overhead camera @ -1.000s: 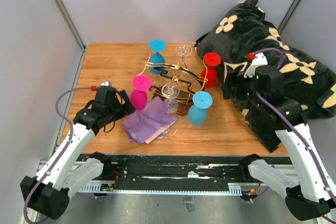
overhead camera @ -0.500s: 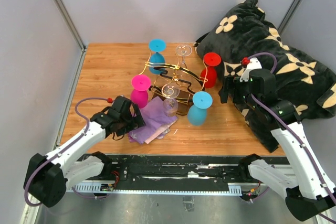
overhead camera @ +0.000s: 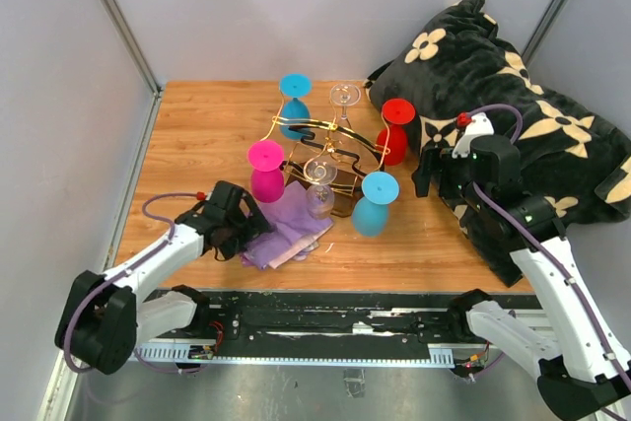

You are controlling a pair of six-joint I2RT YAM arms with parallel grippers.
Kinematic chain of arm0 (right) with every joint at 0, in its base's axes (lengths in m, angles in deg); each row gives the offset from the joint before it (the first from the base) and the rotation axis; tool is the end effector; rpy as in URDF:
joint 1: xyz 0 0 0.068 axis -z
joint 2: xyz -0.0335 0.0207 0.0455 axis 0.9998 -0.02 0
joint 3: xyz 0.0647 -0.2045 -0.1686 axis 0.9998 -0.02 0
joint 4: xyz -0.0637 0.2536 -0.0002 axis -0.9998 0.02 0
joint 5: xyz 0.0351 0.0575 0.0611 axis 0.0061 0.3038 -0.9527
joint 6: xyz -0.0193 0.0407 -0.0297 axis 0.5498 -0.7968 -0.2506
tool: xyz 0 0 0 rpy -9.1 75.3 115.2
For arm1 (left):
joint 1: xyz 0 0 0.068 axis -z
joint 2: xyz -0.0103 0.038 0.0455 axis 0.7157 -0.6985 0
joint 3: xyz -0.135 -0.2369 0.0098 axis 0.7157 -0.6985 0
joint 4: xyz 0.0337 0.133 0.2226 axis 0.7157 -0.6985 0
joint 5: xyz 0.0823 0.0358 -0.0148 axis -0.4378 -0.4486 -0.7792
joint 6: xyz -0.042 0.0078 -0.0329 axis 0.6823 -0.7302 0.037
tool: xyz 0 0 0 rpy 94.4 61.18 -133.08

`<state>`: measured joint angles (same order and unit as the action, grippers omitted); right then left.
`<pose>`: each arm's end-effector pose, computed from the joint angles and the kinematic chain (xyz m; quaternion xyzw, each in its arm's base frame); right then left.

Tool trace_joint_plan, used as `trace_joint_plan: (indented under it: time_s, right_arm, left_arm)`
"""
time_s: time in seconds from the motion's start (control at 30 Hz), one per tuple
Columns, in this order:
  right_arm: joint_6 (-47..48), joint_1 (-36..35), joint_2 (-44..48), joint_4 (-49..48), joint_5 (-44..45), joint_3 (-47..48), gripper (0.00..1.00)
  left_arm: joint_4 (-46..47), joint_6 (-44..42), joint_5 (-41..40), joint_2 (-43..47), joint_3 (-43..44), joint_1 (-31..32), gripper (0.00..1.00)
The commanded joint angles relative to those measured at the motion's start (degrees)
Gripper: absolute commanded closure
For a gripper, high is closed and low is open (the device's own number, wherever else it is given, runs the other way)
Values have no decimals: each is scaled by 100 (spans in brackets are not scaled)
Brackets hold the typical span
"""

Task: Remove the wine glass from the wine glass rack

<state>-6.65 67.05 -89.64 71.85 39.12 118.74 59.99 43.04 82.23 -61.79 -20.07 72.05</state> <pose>0.1588 0.0603 0.3917 -0.0318 0.8427 0.1344 0.5204 0.1757 -0.0841 0.1692 -0.2327 0.9384 -0.1330 0.2182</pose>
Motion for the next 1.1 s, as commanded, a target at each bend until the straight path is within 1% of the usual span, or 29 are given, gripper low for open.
trace_joint_plan:
  time_s: [0.0, 0.03, 0.07, 0.13, 0.2, 0.27, 0.3, 0.4, 0.5, 0.7, 0.77, 0.83, 0.97, 1.07]
  right_arm:
    - [144, 84, 208, -136, 229, -82, 2]
    - [169, 84, 244, -140, 285, -114, 2]
    - [178, 87, 275, -146, 307, -134, 2]
    - [190, 94, 314, -156, 343, -151, 2]
    - [200, 97, 320, -156, 322, -150, 2]
    - [225, 97, 330, -122, 291, -135, 2]
    - [241, 97, 357, -109, 294, -143, 2]
    - [290, 97, 422, -91, 377, -170, 2]
    - [245, 97, 443, -126, 402, -205, 2]
    - [135, 98, 372, -201, 301, -276, 2]
    - [132, 103, 371, -199, 290, -297, 2]
    - [151, 105, 388, -196, 309, -310, 2]
    - [159, 105, 399, -209, 328, -319, 2]
    - [159, 104, 400, -215, 310, -327, 2]
  left_arm:
    - [-141, -58, 270, 268, -520, -1382, 0]
    - [-196, -189, 401, 360, -537, -1801, 0]
    - [-291, -320, 364, 449, -493, -2112, 0]
    - [-426, -422, 185, 642, -306, -2442, 0]
    - [-726, -403, -93, 812, 37, -2476, 0]
    - [-915, -376, -208, 1047, 343, -2477, 0]
    - [-998, -374, -211, 1153, 495, -2469, 0]
    - [-1074, -328, 136, 1394, 780, -2456, 0]
    - [-855, -127, 422, 1455, 707, -2162, 0]
    - [-406, 518, 378, 762, 382, -793, 0]
    - [-237, 712, 413, 603, 258, -528, 0]
    - [-66, 819, 485, 470, 108, -427, 0]
    - [155, 990, 362, 122, -184, -442, 0]
    - [290, 1040, 411, -91, -275, -812, 0]
